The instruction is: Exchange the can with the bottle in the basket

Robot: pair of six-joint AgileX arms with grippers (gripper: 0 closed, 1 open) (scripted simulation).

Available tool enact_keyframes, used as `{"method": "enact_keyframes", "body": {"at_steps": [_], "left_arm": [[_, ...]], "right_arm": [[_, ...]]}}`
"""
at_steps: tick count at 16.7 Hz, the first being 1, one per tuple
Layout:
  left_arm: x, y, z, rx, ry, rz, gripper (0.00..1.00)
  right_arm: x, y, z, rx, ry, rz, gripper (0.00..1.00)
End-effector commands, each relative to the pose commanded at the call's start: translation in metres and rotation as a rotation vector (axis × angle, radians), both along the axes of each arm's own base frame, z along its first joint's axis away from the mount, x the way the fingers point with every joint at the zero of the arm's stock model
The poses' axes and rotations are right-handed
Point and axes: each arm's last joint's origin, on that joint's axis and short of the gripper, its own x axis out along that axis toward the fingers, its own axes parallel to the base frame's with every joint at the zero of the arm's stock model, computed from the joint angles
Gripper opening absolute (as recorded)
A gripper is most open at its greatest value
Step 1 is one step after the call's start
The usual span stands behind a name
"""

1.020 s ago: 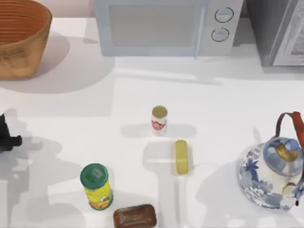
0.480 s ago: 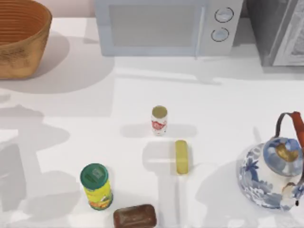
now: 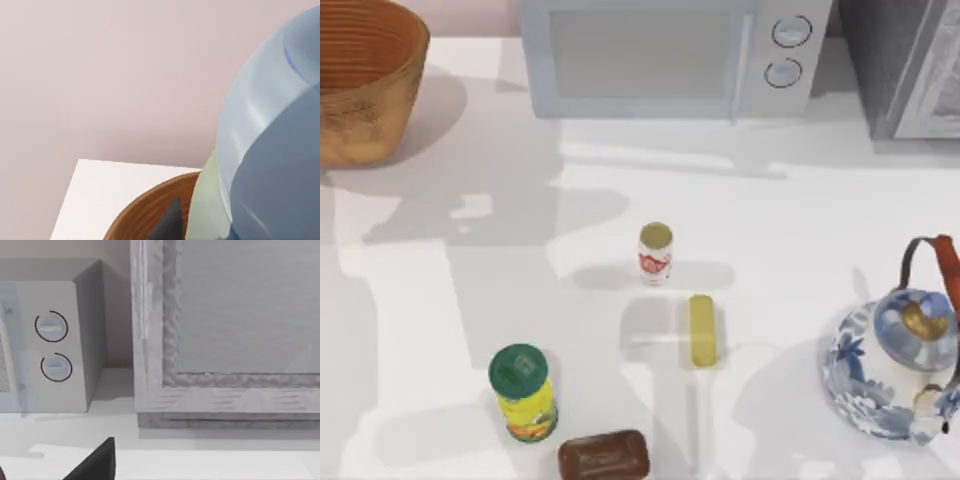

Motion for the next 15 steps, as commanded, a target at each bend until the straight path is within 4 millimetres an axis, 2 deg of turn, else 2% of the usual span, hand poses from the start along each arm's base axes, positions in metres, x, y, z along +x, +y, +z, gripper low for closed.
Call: {"method": "enact_keyframes", "body": {"at_steps": [3, 5, 10, 15], "left_arm": [[0.014, -0.031, 0.029, 0.009, -0.015, -0.082, 0.0], [0.016, -0.04, 0.037, 0.013, -0.024, -0.105, 0.0], [0.016, -0.039, 0.036, 0.015, -0.025, -0.103, 0.0], [0.046, -0.04, 0.01, 0.014, -0.021, -0.105, 0.0]], "right_arm": [[0.0, 0.0, 0.0, 0.0, 0.0, 0.0, 1.0], [0.0, 0.0, 0.0, 0.0, 0.0, 0.0, 1.0], [0.0, 0.0, 0.0, 0.0, 0.0, 0.0, 1.0], [0.0, 0.0, 0.0, 0.0, 0.0, 0.0, 1.0]]}}
